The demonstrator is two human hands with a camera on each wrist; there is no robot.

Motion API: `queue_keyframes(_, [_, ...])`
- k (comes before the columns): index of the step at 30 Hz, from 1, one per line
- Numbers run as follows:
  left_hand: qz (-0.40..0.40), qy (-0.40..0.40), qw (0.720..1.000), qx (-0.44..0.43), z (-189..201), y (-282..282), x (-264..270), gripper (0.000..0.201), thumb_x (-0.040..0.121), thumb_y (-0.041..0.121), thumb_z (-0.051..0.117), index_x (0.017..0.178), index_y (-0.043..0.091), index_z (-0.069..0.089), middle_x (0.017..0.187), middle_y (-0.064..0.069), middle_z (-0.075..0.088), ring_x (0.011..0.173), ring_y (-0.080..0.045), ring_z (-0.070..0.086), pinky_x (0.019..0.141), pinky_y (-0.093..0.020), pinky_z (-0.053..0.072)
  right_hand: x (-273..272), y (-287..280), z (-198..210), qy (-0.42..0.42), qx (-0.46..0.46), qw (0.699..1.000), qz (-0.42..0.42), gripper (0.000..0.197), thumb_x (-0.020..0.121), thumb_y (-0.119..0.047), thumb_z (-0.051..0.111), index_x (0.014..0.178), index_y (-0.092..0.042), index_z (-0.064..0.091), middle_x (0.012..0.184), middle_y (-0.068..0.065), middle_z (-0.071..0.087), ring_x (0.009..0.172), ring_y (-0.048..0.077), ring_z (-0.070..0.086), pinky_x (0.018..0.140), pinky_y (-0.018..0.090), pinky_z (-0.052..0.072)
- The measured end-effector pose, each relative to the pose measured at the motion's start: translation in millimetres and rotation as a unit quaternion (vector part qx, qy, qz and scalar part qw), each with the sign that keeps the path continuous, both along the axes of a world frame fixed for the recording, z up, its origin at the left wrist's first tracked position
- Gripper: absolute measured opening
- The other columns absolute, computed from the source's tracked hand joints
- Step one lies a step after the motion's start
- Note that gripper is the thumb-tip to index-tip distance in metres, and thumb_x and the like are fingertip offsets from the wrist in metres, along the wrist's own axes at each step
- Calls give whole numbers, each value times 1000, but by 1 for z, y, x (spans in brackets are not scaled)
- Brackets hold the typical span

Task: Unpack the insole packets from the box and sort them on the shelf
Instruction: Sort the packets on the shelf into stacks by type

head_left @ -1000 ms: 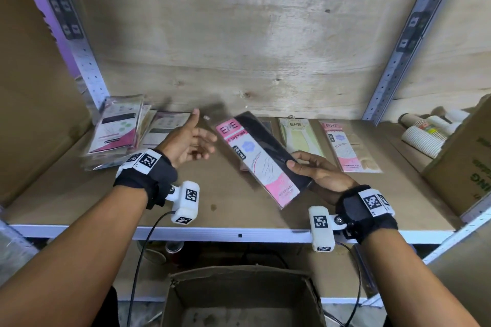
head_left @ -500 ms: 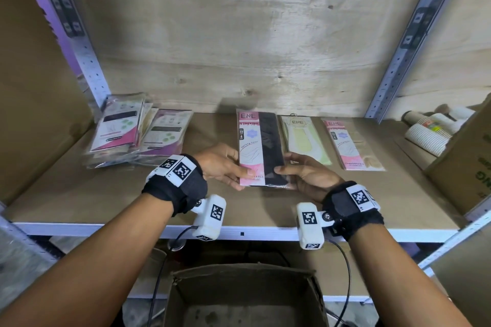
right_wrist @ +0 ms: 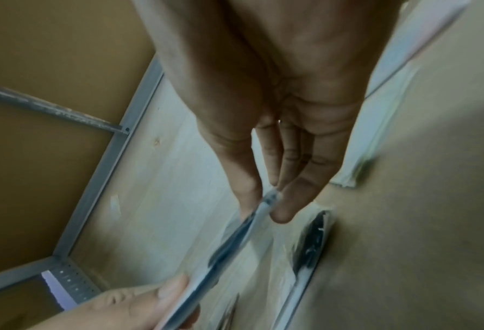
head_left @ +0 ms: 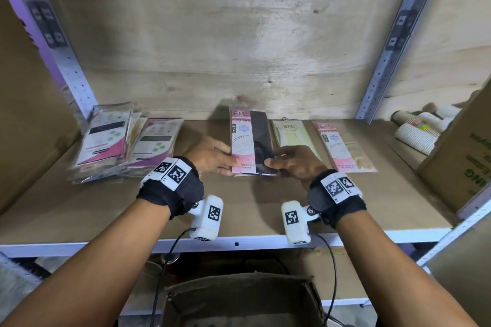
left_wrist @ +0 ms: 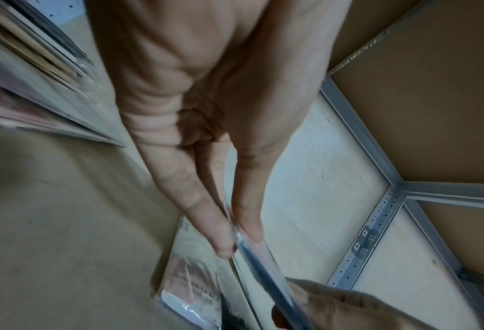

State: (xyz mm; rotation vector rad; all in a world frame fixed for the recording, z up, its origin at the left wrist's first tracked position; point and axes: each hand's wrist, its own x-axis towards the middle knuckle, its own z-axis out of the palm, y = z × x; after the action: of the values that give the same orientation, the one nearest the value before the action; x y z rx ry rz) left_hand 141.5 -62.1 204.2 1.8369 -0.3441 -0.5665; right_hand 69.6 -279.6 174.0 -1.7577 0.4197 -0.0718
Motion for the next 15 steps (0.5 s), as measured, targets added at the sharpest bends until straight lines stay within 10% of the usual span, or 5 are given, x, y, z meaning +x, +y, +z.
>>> queue_keyframes(7, [50,-15,999,7,-1,-18,23,41,77,-5,77,113,-15,59,110,-30,68,69,-23,70,56,-23,60,41,-8,11,28,-154,986,-50,33,68,-26,89,94,-10,76,89,6,76,73,17,69,76,29,60])
queue_keyframes(11, [39,9,998,39,-8,-26,30,42,82,-7,72,119,-17,56,118,-34,63,102,-41,67,83,-36,56,48,-7,14,80,-232,969,-40,28,69,-33,86,86,-12,79,81,2,74,71,12,66,56,15,44])
queue_keyframes(15, [37,82,995,45,-6,-30,25,9,87,-13,62,93,-10,56,127,-38,55,118,-47,57,95,-42,49,49,-9,6,109,-263,958,-31,30,71,-31,86,89,-9,80,86,8,77,76,16,69,69,23,58])
